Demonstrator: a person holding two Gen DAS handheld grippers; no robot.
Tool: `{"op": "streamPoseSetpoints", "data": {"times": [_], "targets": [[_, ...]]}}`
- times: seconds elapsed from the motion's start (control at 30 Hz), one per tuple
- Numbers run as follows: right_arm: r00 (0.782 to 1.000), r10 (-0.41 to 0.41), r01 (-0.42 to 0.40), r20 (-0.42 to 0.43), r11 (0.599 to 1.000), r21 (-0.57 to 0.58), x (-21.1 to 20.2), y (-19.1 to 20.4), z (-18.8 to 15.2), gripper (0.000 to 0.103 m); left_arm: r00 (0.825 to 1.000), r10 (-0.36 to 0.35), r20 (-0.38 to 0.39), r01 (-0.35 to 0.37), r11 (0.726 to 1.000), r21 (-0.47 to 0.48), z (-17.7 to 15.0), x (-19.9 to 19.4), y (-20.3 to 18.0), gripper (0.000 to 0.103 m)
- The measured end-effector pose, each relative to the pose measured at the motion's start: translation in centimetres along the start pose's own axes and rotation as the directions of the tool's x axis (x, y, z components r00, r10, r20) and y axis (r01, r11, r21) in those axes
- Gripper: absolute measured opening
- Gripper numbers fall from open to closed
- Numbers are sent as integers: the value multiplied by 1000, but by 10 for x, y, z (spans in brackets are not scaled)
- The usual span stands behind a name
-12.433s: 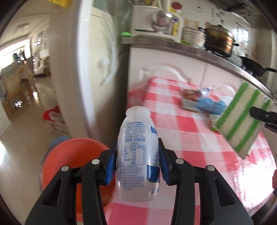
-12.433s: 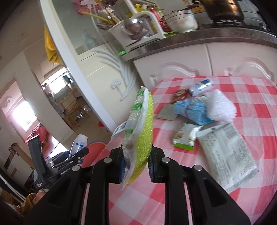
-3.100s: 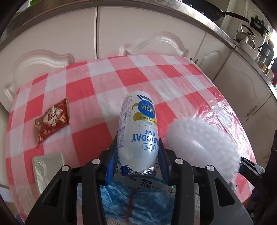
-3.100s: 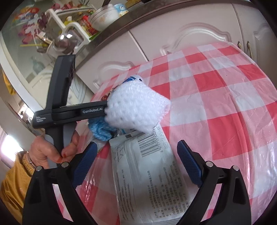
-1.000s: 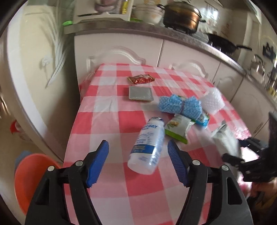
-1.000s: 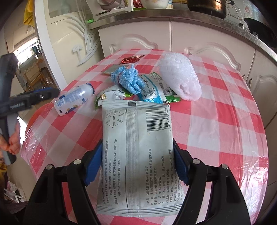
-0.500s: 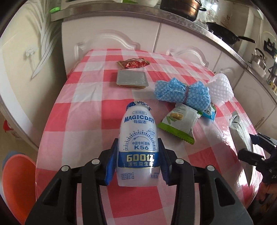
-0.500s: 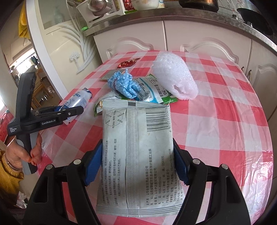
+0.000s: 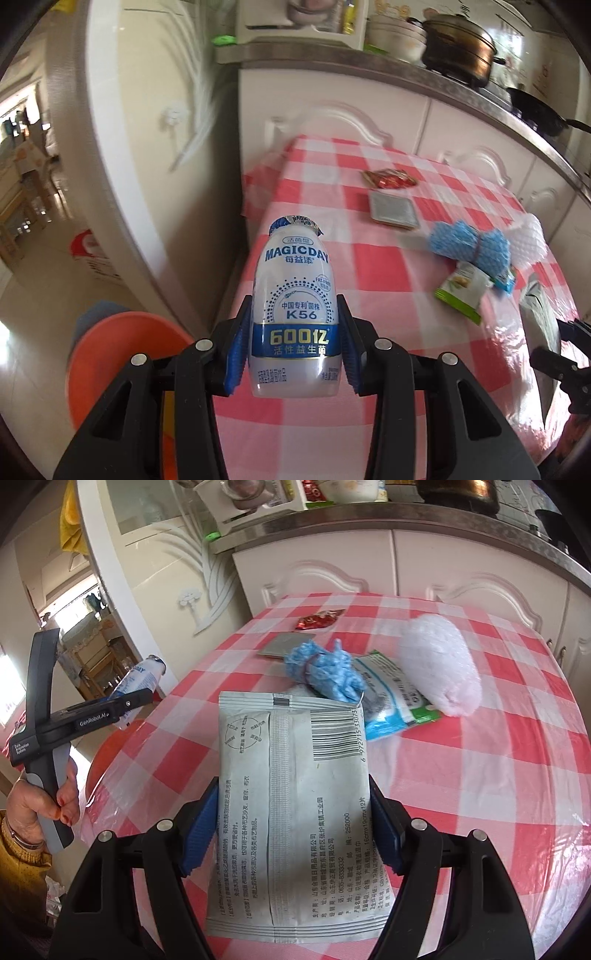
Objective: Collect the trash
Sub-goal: 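Carry the bottle and printed packet over the orange bucket with both tools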
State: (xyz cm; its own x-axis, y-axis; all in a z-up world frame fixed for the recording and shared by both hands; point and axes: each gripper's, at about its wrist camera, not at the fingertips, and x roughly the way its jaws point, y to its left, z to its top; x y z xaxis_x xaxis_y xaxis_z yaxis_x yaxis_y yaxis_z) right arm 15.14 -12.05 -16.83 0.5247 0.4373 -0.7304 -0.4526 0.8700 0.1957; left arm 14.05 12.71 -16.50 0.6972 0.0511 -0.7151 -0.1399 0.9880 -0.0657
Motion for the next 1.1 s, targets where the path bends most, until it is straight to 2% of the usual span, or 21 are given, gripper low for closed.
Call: {"op": "streamPoseSetpoints", "data": {"times": [0.13,0.4,0.77,1.1], "targets": [[1000,28,-28,-1,999,-26,3,16,8,73,997,72,25,-71,997,-31,1,-14,23,44],[996,94,-94,-6,993,-75,13,50,31,73,984,174,48,-170,982,-78,-3,-32,57,44],[982,183,-187,-37,967,-171,36,109,59,73,965,261,35,-255,958,-131,-16,-42,99,44],[965,247,-263,-92,923,-281,65,174,75,73,950,313,-11,-310,935,-174,-35,-39,133,44]]}}
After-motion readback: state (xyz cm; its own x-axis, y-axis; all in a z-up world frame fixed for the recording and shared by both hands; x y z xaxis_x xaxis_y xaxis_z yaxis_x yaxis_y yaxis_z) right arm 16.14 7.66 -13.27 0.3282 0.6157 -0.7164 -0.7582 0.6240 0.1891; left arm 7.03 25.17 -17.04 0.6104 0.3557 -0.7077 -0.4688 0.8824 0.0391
